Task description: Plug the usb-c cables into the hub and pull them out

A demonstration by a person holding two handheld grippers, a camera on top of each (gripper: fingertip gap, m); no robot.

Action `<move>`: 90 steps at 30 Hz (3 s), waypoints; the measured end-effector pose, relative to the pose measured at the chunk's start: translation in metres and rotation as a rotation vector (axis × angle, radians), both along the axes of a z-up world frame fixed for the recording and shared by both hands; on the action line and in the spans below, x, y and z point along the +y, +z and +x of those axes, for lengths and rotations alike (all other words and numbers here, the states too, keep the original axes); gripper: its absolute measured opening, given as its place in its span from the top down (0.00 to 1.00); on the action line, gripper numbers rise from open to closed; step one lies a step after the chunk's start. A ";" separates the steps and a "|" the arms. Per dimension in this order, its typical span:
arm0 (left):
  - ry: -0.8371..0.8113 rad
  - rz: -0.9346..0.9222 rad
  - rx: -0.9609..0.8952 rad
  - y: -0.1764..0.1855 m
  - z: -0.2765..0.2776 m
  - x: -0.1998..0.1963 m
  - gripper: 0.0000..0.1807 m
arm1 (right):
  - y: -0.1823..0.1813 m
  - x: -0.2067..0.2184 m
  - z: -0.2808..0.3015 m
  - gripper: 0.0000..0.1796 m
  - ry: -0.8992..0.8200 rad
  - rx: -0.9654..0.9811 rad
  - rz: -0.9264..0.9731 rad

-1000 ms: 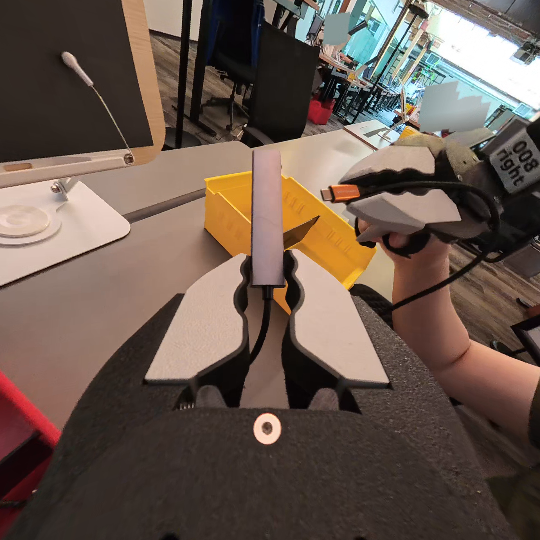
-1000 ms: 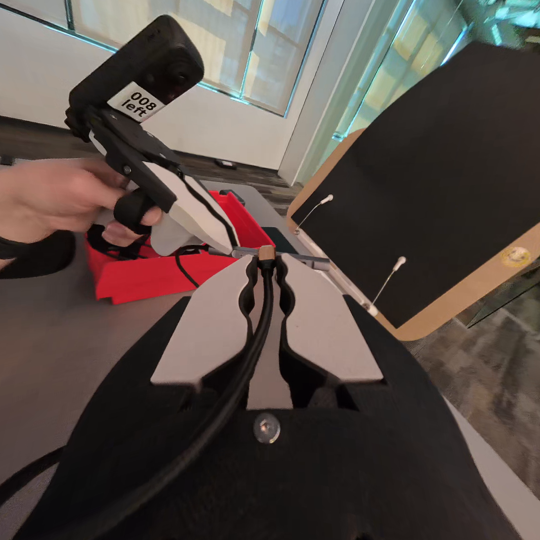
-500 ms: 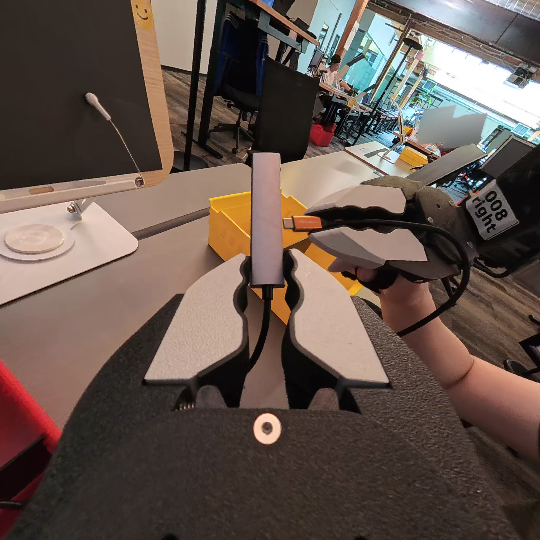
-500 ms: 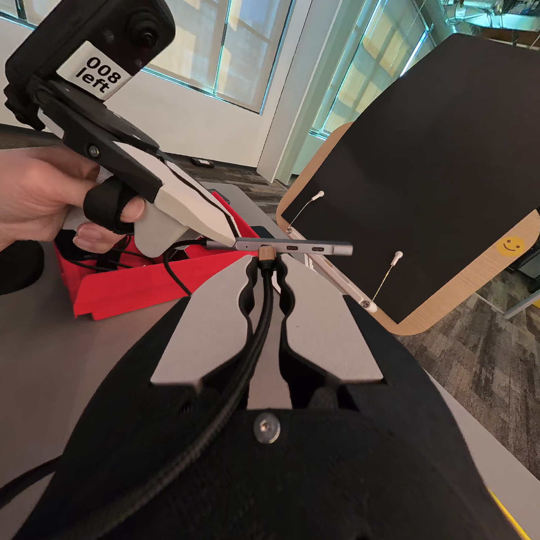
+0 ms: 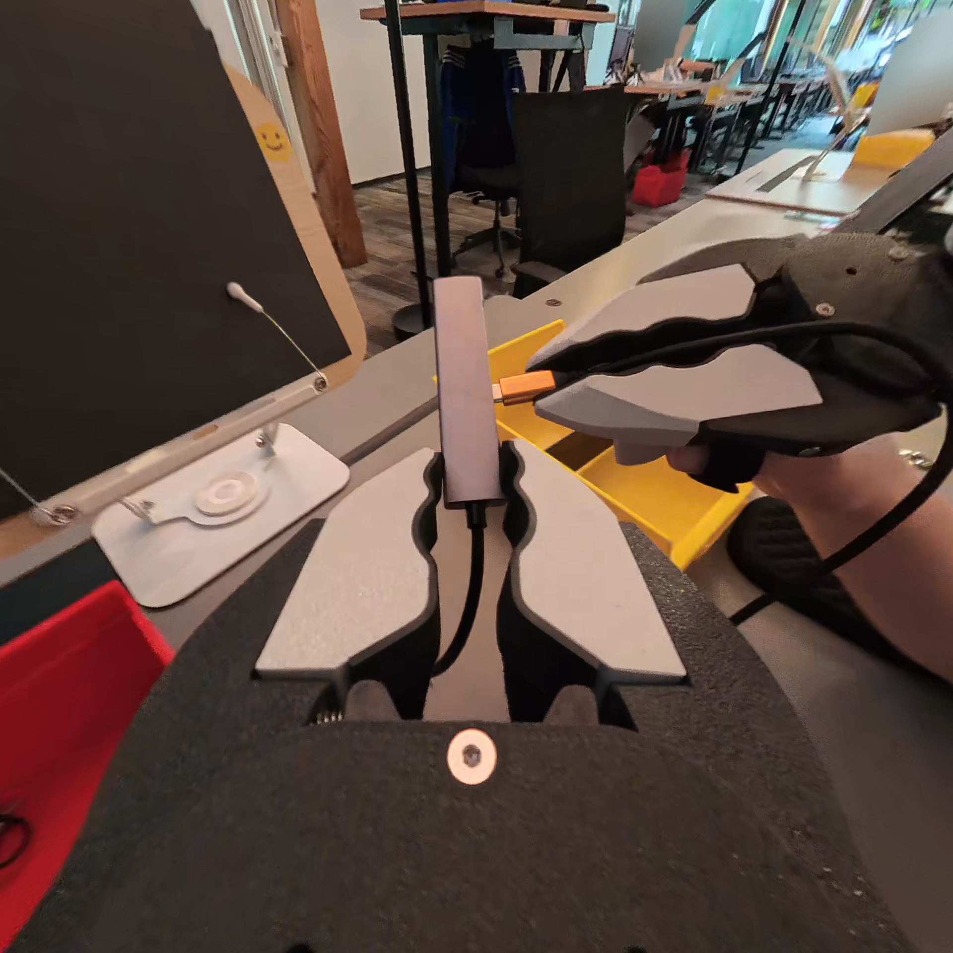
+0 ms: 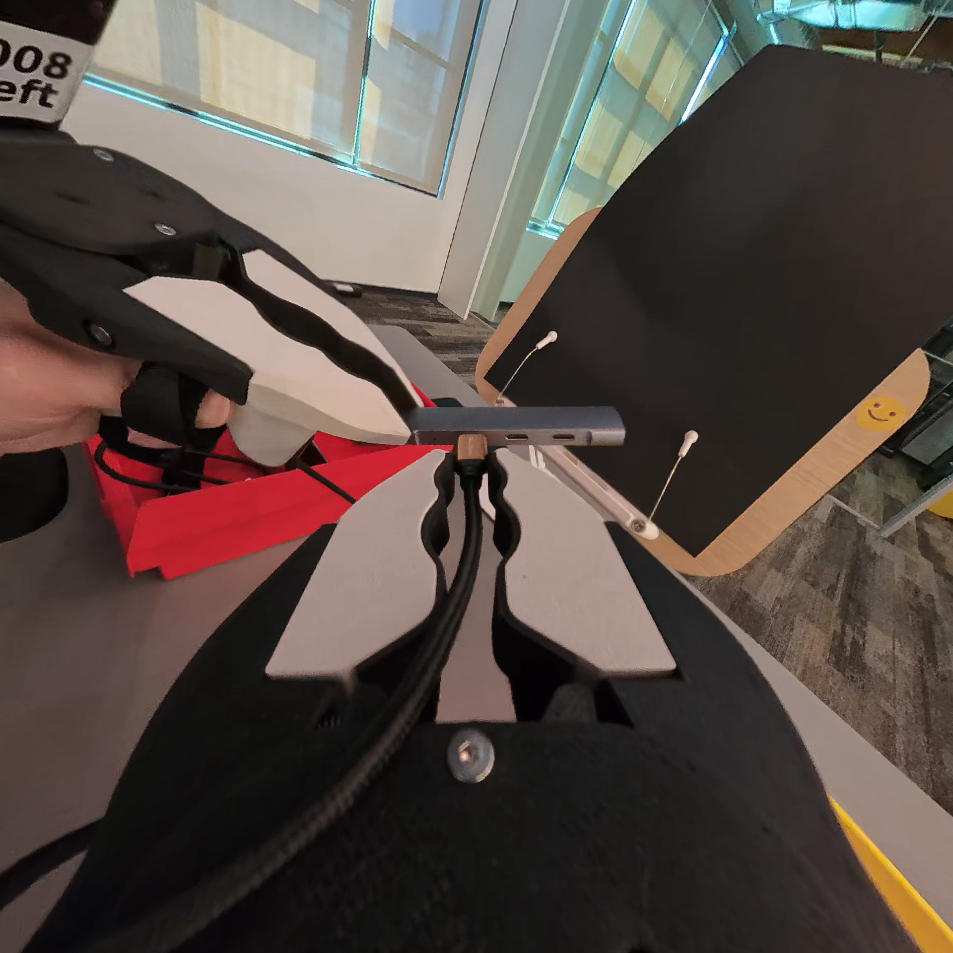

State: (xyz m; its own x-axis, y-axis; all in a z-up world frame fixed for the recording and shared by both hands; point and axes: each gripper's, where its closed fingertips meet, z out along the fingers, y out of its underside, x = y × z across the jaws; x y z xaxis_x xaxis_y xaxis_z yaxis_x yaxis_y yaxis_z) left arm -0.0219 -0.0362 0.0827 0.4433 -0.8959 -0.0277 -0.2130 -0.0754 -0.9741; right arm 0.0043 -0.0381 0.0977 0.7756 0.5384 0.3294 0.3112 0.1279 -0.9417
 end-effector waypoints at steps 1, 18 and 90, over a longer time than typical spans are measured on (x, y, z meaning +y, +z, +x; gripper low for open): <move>0.001 0.013 0.004 0.001 -0.001 -0.001 0.88 | 0.000 0.000 0.000 0.93 -0.002 0.000 0.014; -0.131 0.007 -0.282 0.040 -0.004 -0.018 1.00 | 0.031 -0.024 -0.004 0.93 0.036 -0.054 0.282; -0.226 0.184 0.057 0.002 -0.003 -0.035 0.86 | 0.017 -0.059 0.010 0.85 0.185 -0.507 0.572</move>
